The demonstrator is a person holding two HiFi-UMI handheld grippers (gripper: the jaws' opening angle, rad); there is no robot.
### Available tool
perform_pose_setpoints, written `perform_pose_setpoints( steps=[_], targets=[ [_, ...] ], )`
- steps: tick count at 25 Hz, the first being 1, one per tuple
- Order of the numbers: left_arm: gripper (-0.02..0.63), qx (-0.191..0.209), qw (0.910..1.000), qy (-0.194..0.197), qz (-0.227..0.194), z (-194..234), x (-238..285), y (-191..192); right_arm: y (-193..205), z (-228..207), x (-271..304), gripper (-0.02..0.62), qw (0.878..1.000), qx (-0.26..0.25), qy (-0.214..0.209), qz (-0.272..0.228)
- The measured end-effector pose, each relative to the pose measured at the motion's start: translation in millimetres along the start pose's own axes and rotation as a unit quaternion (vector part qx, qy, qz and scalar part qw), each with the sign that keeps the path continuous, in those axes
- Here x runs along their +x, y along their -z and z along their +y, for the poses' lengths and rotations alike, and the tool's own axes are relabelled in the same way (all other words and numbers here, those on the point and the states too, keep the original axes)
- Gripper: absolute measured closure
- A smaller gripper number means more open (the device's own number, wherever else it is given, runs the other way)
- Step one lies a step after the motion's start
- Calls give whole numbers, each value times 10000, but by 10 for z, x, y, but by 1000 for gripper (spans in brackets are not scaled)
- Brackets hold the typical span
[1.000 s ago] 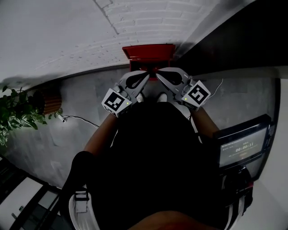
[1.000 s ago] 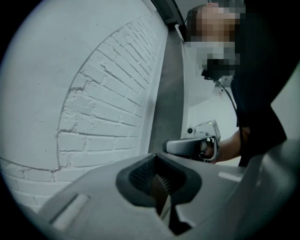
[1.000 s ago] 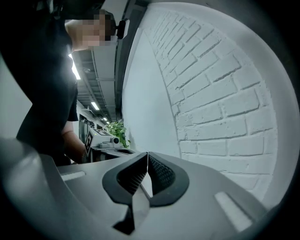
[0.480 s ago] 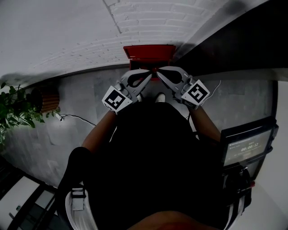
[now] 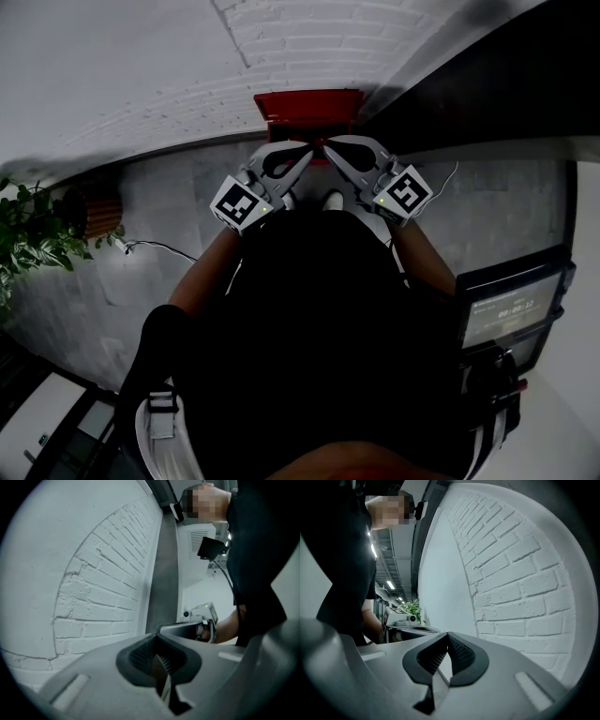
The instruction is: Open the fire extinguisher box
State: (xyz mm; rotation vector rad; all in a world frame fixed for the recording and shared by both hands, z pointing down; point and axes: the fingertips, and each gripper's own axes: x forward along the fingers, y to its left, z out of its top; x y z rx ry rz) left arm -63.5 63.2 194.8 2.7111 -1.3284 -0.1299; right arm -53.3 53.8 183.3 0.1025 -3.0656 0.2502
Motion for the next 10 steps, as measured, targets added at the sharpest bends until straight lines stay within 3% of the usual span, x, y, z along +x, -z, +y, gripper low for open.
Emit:
perform_pose_setpoints(
  steps=[4,10],
  targets=[
    [603,-173,9998,-19,-60,-2,50,-72,2,-5,-5,584,10000,44,49,-17],
    [603,-71,9999,74,35,3,59,33,-17,-45,-3,584,9999,22,119,-89]
  ],
)
